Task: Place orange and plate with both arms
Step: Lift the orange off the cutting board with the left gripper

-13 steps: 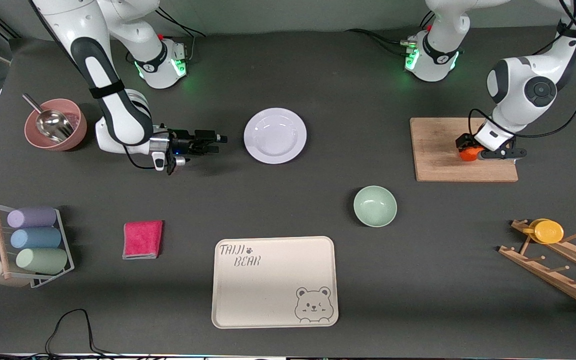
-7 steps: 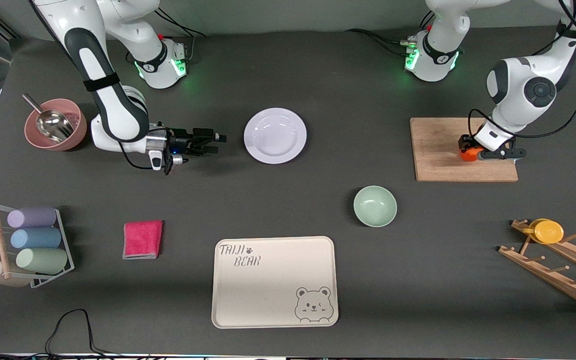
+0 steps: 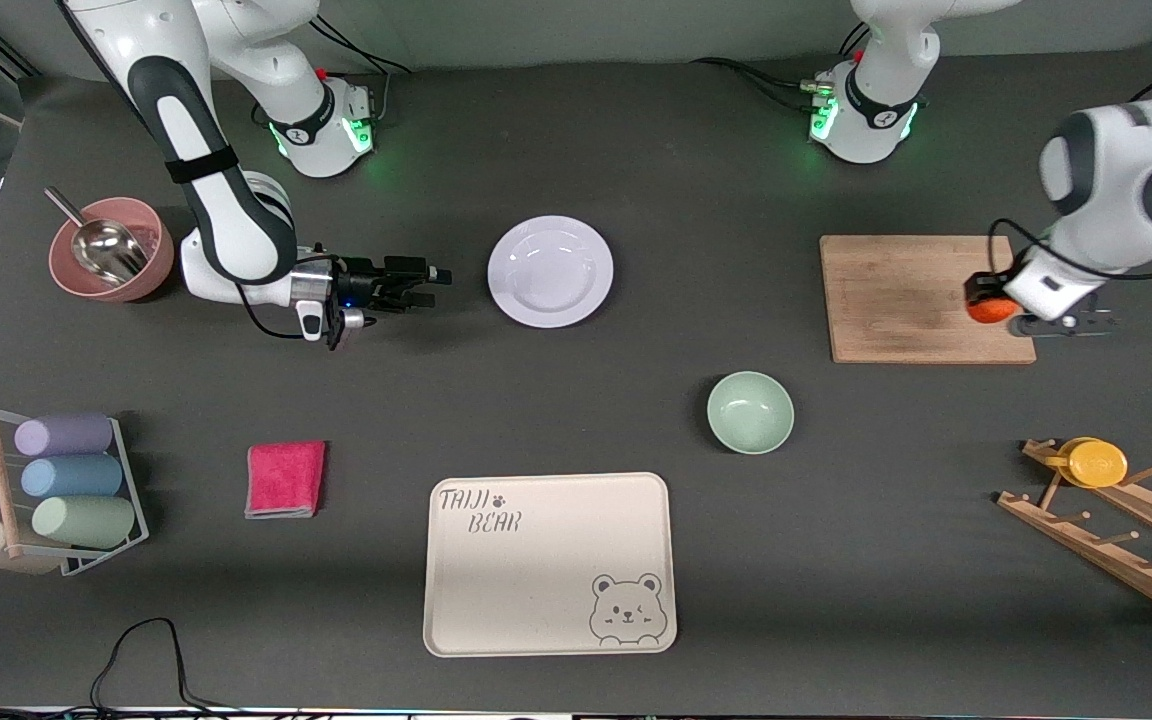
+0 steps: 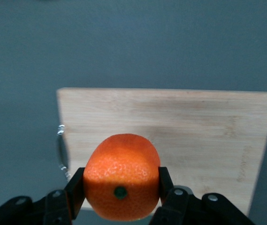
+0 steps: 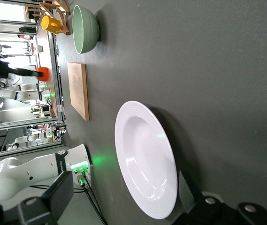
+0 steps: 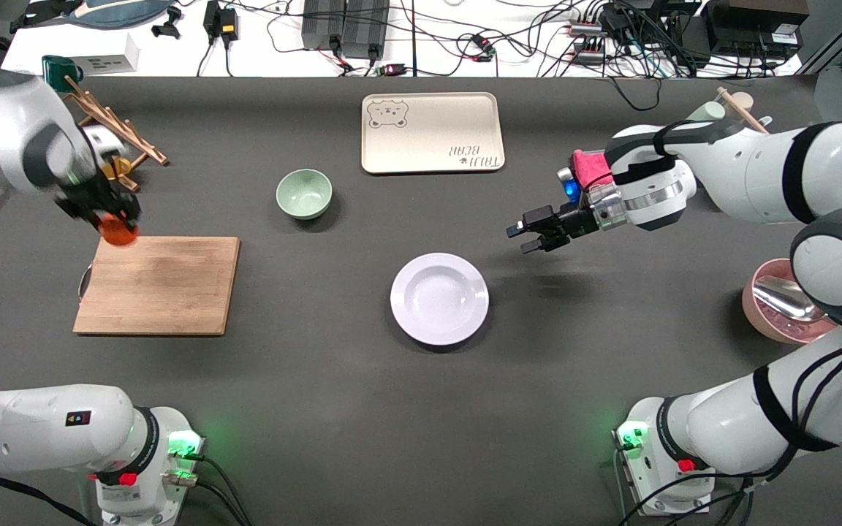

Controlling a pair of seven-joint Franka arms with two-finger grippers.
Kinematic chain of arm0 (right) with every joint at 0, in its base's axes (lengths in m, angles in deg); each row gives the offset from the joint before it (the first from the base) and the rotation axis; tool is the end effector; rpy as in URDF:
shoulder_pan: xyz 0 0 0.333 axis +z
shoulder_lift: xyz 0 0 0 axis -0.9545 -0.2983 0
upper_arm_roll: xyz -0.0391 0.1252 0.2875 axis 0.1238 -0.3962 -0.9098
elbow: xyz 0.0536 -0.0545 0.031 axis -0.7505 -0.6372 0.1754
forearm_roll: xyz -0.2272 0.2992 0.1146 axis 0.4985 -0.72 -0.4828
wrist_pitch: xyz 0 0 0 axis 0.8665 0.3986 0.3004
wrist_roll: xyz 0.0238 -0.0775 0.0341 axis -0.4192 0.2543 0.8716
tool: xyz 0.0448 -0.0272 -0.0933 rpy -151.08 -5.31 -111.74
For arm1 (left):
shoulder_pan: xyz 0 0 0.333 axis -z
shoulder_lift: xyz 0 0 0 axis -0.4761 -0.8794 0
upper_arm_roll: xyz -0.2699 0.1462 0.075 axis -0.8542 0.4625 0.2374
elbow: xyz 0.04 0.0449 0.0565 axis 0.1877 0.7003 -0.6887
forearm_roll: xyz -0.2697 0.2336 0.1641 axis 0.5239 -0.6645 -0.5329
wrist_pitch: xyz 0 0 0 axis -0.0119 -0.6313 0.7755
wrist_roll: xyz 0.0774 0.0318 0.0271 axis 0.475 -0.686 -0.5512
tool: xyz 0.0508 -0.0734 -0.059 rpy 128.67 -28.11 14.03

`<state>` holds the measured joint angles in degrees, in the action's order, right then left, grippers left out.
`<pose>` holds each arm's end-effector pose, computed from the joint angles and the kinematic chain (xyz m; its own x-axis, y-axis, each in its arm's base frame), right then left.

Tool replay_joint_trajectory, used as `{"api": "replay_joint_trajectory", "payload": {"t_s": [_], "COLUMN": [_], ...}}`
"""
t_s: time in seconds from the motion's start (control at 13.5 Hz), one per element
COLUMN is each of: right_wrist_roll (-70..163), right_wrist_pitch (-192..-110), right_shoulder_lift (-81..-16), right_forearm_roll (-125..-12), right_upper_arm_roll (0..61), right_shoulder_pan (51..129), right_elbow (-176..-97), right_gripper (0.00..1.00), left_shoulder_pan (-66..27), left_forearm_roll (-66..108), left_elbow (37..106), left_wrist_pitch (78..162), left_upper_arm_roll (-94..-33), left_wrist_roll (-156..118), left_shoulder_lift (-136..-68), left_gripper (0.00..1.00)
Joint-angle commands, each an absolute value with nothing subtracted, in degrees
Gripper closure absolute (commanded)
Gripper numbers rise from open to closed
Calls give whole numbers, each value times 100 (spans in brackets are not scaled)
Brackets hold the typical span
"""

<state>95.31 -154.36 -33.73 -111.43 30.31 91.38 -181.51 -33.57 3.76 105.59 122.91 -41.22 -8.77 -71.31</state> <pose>0.4101 0.1487 0.2102 0.9931 0.0978 -0.0649 -0.0053 -0.5149 -0.8572 0.4688 0.0821 0.3591 0.9854 0.0159 -0.1696 0.0000 -0.9956 -0.0933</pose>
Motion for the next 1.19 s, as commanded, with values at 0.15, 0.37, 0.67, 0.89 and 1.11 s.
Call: {"api": "replay_joint_trajectory", "payload": {"t_s": [0.15,0.37,0.67,0.89,1.11], "right_wrist_roll": [9731,9731,9740,9749,9767], "right_wrist_pitch": [-15410,-15410,-15410,-15419,-15419], "right_shoulder_lift": [-3340,-3332,-3314,-3323,-3331], "right_forearm_roll": [-11142,-10888,-10887,-10887,-10878], "right_upper_arm_roll": [3079,3123,3185,3194,3194], "right_shoulder_pan": [9146,9137,9137,9137,9137], "right_elbow": [-18204,-18196,-18196,-18187,-18196], "right_gripper": [0,0,0,0,0], "left_shoulder_pan": [-2967,-2817,-2204,-1273,-324], "left_forearm_roll": [402,630,1149,1568,1984], "left_elbow": [8093,7045,6885,6884,6858], "left_wrist_pitch": [9672,8676,8471,8568,9084], "left_upper_arm_roll": [-4120,-4120,-4163,-4199,-4295], "left_wrist_roll": [-736,-736,-1523,-2761,-4476], "left_shoulder_lift": [-7389,-7547,-7591,-7609,-7854], "left_gripper": [100,100,100,100,100]}}
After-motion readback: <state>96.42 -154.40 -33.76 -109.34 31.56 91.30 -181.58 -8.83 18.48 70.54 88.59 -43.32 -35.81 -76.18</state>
